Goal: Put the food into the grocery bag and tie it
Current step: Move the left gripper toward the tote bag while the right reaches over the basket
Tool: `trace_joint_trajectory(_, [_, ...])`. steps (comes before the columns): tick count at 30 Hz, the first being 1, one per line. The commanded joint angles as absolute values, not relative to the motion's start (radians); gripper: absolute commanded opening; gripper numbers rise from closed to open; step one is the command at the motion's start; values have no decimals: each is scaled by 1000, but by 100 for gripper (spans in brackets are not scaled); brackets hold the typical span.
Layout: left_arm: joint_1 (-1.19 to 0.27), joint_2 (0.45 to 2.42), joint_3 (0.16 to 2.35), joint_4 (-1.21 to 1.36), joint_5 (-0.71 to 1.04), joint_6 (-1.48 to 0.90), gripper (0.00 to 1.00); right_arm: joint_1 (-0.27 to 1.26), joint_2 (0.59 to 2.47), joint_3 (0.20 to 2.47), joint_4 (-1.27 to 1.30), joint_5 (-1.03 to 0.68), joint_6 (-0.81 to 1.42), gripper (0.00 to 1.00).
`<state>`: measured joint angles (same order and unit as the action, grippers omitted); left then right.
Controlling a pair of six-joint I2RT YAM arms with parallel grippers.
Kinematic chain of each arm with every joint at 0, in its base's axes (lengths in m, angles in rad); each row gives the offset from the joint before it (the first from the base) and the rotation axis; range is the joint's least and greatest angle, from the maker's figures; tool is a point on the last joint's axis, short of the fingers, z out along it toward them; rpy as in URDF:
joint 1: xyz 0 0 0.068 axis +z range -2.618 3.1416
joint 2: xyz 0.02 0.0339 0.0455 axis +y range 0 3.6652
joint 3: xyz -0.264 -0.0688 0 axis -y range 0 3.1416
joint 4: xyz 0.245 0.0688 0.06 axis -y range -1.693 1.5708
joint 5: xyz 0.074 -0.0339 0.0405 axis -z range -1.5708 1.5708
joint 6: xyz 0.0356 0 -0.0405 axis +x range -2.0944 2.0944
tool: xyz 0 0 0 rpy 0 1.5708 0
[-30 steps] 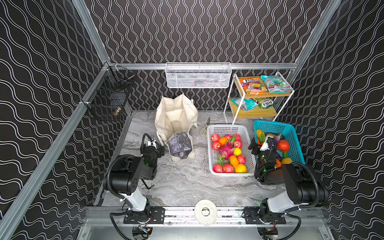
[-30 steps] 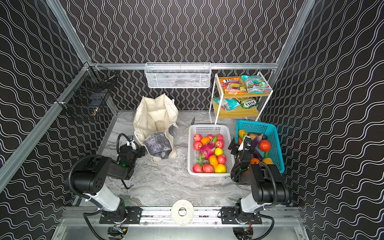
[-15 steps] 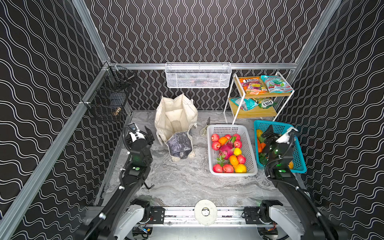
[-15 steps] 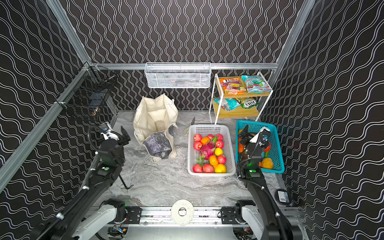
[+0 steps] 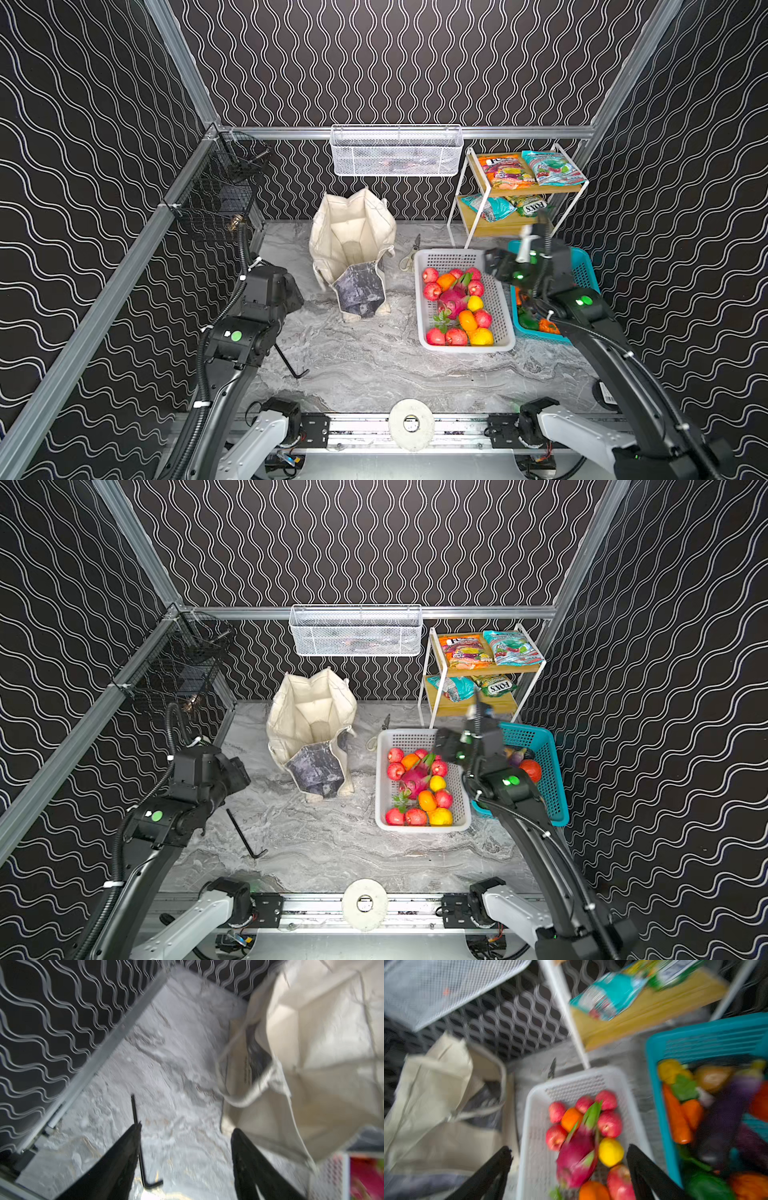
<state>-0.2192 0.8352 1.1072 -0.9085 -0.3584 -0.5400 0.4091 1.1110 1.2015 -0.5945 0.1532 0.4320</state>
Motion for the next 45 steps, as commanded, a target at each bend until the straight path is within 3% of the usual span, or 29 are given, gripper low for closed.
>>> trace_joint_trajectory(1, [-219,815,1137,-1033,-211,-557,71,534,1196,1256,-782,193,440,89])
trace_joint_trajectory(11, [-219,785,1173,-1063,-123,-554,71,739,1549,1391,-821,197,472,89])
trace_joint_trajectory(23, [-219,799,1172,-1051,-90,-550,71,716,1871,1495,-774,235,526,90])
trace_joint_trajectory(37, [-218,813,1194,-1039,-114,-551,70,557,1781,1373,-684,247,599,77])
trace_joint_trajectory(45, [-219,817,1149,-1006,-119,-551,77,582,1746,1396,-709,250,540,90])
